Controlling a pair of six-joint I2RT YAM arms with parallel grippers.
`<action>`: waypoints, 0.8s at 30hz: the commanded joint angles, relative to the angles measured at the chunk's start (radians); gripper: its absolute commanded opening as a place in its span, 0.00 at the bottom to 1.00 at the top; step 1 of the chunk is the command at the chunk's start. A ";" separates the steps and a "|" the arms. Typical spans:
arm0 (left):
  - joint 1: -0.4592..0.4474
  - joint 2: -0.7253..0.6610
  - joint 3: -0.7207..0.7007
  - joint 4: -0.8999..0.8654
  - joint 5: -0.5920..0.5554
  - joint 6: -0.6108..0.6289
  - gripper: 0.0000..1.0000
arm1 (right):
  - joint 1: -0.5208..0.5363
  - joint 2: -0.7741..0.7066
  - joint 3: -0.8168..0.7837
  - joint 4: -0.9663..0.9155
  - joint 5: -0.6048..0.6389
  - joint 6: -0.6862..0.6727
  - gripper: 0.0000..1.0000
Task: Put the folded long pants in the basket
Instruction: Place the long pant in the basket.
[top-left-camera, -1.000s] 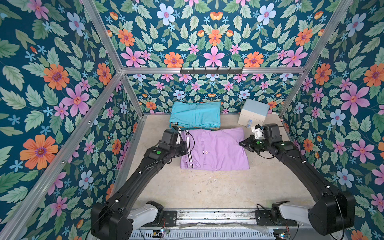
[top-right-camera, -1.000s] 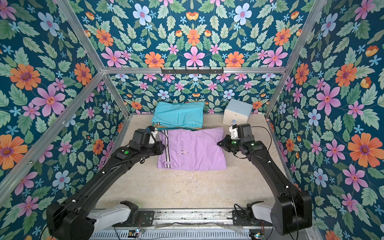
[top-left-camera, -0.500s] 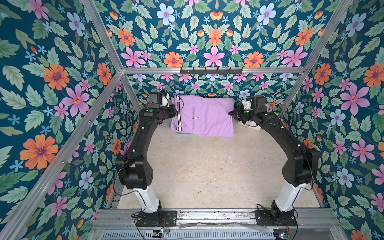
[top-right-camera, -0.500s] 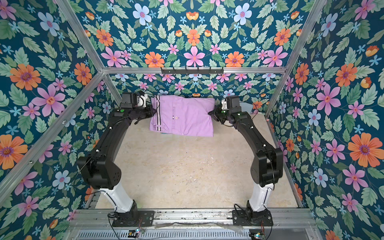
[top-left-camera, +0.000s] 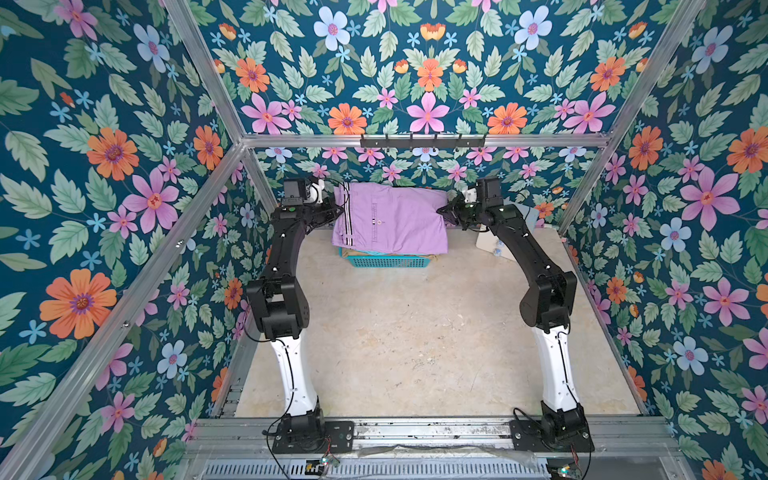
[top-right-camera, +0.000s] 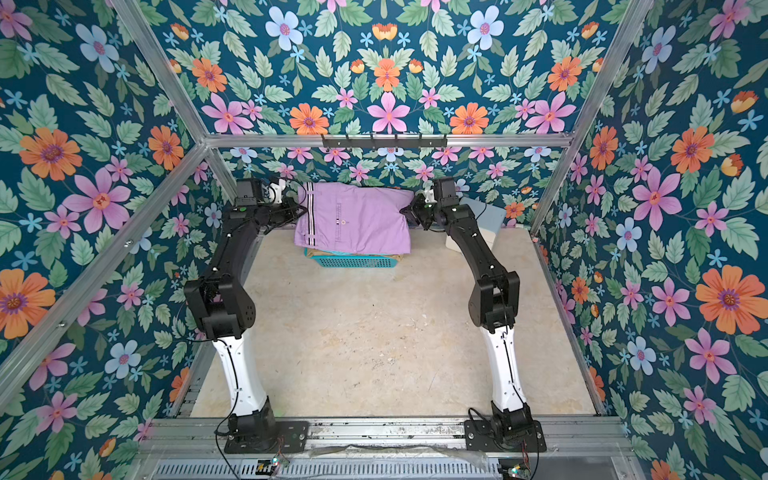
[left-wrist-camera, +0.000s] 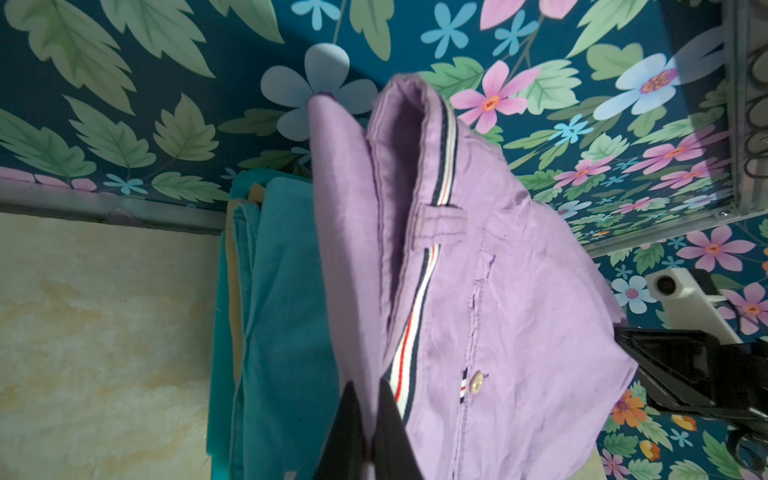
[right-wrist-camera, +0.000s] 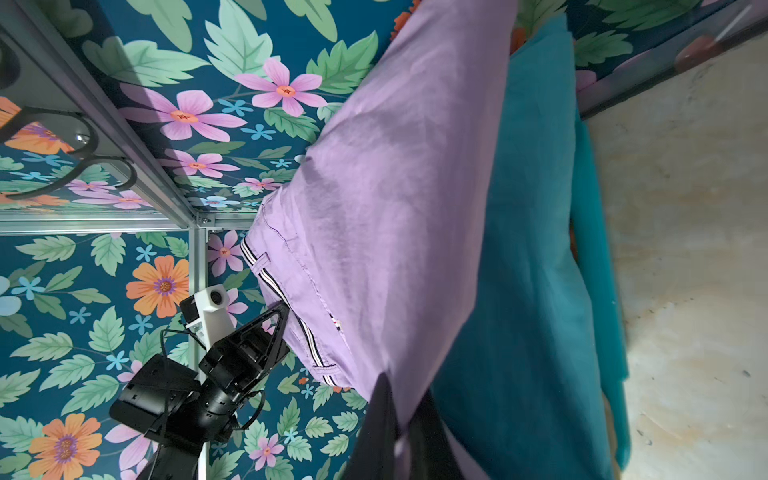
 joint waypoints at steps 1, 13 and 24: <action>0.017 0.028 0.017 0.120 0.058 -0.051 0.00 | 0.001 0.042 0.060 -0.012 -0.004 0.019 0.00; 0.021 0.162 0.086 0.179 0.074 -0.100 0.00 | 0.000 0.118 0.092 0.040 0.025 0.032 0.00; 0.029 0.185 0.088 0.198 0.090 -0.110 0.00 | -0.002 0.109 0.064 0.112 0.040 0.008 0.00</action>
